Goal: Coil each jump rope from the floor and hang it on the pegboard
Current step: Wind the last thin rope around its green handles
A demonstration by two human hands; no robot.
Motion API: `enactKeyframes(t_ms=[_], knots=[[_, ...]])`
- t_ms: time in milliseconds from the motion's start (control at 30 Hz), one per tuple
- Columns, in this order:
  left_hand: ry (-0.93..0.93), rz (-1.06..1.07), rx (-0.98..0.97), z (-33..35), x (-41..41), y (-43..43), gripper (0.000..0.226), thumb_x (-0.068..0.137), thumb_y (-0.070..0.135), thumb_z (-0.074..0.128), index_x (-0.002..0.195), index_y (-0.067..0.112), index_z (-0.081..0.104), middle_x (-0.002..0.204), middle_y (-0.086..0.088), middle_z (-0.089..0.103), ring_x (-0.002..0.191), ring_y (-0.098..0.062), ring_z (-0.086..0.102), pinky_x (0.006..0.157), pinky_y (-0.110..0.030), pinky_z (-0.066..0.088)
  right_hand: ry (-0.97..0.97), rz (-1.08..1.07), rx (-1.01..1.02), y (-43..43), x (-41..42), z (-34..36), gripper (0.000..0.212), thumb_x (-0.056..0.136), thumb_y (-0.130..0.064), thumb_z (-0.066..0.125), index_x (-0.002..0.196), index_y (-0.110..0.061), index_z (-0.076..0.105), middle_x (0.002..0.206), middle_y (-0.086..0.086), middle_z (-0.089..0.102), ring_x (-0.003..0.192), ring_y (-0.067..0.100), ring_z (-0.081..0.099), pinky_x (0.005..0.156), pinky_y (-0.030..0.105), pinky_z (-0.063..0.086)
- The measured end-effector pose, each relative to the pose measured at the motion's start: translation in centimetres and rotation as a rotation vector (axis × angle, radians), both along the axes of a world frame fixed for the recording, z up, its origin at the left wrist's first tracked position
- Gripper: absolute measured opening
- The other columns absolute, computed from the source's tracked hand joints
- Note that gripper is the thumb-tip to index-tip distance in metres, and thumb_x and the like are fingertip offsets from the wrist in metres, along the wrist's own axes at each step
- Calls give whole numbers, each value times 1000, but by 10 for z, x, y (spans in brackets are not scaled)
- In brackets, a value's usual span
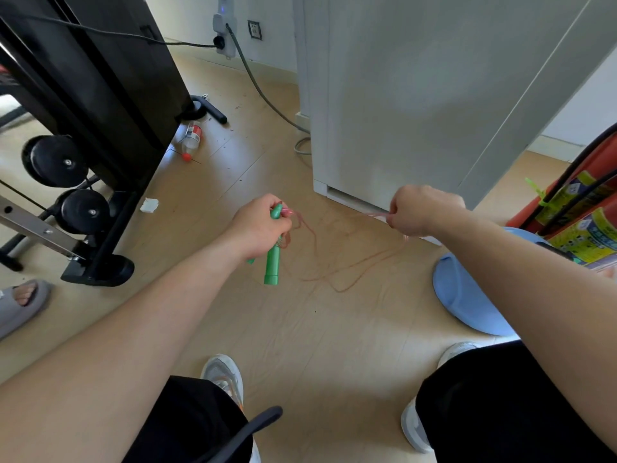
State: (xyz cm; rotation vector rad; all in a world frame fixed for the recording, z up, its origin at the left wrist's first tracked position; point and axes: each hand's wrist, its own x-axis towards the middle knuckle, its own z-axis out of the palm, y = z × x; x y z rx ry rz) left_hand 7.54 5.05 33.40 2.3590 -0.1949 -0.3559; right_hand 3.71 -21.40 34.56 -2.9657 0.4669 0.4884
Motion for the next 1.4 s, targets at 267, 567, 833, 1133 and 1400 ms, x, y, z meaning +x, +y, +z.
enactKeyframes(t_ms=[267,567,833,1133,1400], knots=[[86,-189,-139,12,-12,-12,7,92,19,65,98,24,64,79,6,65,75,-13,62,78,-34,52,-120,261,242,28,-3,12,46,85,-34,67,130,-28,59,117,-3,60,105,19,57,89,30,47],[190,-202,-470,15,-21,-24,18,97,21,62,109,8,63,85,-2,68,77,-16,67,78,-39,58,-64,245,978,71,-8,11,18,85,-4,56,97,-15,63,81,4,63,70,19,61,64,38,54],[40,0,-521,8,-22,-28,27,94,44,59,113,25,60,88,6,66,83,-11,63,83,-33,54,54,261,996,80,-10,13,38,78,-30,80,103,-8,62,85,7,52,71,16,50,58,31,49],[13,196,-651,2,-28,-38,23,101,49,45,109,28,45,91,4,65,83,-10,62,79,-41,56,-155,155,941,93,-11,13,45,69,-25,90,98,-4,63,71,3,61,58,16,55,51,29,51],[31,259,-769,6,-29,-43,16,107,29,40,104,14,46,84,5,58,69,-5,55,57,-14,47,-223,94,978,88,-11,19,46,62,-31,94,87,-10,63,62,-4,52,51,11,48,51,30,48]])
